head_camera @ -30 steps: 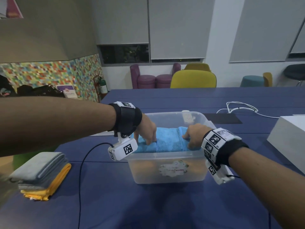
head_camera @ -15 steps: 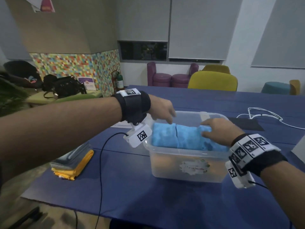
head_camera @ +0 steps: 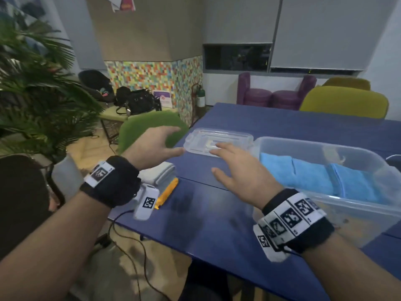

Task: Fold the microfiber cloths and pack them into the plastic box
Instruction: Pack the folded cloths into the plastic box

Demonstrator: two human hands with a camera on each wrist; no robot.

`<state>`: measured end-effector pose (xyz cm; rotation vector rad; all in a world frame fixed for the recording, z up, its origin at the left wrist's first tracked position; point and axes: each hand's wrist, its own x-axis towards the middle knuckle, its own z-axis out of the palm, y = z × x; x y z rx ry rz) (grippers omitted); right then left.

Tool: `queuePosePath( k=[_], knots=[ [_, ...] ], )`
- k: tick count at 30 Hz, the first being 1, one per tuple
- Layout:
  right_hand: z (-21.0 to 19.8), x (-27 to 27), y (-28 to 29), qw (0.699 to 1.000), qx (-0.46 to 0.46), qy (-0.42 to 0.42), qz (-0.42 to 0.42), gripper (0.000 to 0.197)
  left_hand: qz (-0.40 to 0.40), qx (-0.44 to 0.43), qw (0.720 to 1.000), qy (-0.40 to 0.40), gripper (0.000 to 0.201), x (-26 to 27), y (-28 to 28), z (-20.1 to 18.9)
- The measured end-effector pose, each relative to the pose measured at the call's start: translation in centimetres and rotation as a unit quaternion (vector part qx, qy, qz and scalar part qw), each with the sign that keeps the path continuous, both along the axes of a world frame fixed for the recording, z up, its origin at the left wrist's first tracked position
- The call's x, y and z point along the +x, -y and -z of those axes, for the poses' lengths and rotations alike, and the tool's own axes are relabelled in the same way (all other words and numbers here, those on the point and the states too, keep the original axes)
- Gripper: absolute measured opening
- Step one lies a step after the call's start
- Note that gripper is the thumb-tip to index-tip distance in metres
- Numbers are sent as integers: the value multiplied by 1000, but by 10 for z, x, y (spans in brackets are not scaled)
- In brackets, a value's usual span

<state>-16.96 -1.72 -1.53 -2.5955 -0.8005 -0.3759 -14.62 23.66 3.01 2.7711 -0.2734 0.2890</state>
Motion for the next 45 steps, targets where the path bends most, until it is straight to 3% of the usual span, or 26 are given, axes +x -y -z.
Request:
queuePosePath(
  k=[3, 5, 7, 10, 12, 16, 18, 20, 23, 24, 27, 30, 33, 34, 37, 38, 41, 45],
  knots=[
    [19, 9, -43, 999, 4, -38, -19, 52, -138, -71, 986, -59, 76, 9, -53, 39],
    [33, 16, -68, 997, -8, -71, -14, 54, -204, -145, 962, -108, 87, 15, -82, 61],
    [50, 24, -91, 994, -18, -105, -13, 58, -252, -223, 929, -155, 85, 22, -106, 83],
    [75, 33, -121, 989, -17, -145, -6, 69, -274, -381, 847, -250, 73, 30, -128, 113],
    [88, 38, -138, 988, -23, -155, -8, 75, -271, -433, 809, -293, 65, 36, -135, 127],
    [105, 49, -166, 989, -68, -128, -34, 87, -250, -445, 786, -348, 117, 57, -155, 156],
    [111, 57, -177, 989, -98, -98, -48, 90, -234, -459, 767, -382, 118, 62, -158, 156],
    [116, 64, -185, 988, -121, -81, -53, 91, -202, -448, 761, -424, 100, 58, -151, 146],
    [125, 69, -194, 987, -131, -85, -46, 89, -195, -443, 767, -420, 61, 60, -141, 142],
    [128, 69, -196, 987, -129, -90, -42, 88, -197, -442, 769, -416, 61, 63, -140, 143],
    [133, 68, -200, 988, -117, -98, -32, 88, -190, -408, 792, -413, 90, 78, -144, 157],
    [135, 67, -199, 988, -108, -105, -27, 88, -191, -402, 795, -412, 83, 92, -147, 172],
    [137, 67, -195, 988, -100, -113, -27, 89, -179, -412, 796, -406, 104, 109, -157, 193],
    [137, 68, -193, 988, -97, -115, -29, 89, -175, -414, 791, -416, 101, 106, -152, 189],
    [135, 69, -189, 990, -75, -114, -32, 88, -157, -455, 777, -407, 55, 71, -123, 152],
    [133, 70, -187, 992, -65, -107, -34, 88, -150, -474, 767, -404, 48, 66, -118, 148],
    [120, 68, -180, 998, -42, -47, -28, 81, -137, -533, 750, -367, 67, 62, -110, 145],
    [90, 61, -164, 1000, -13, 21, -1, 72, -72, -598, 721, -343, 27, 54, -78, 122]
  ],
)
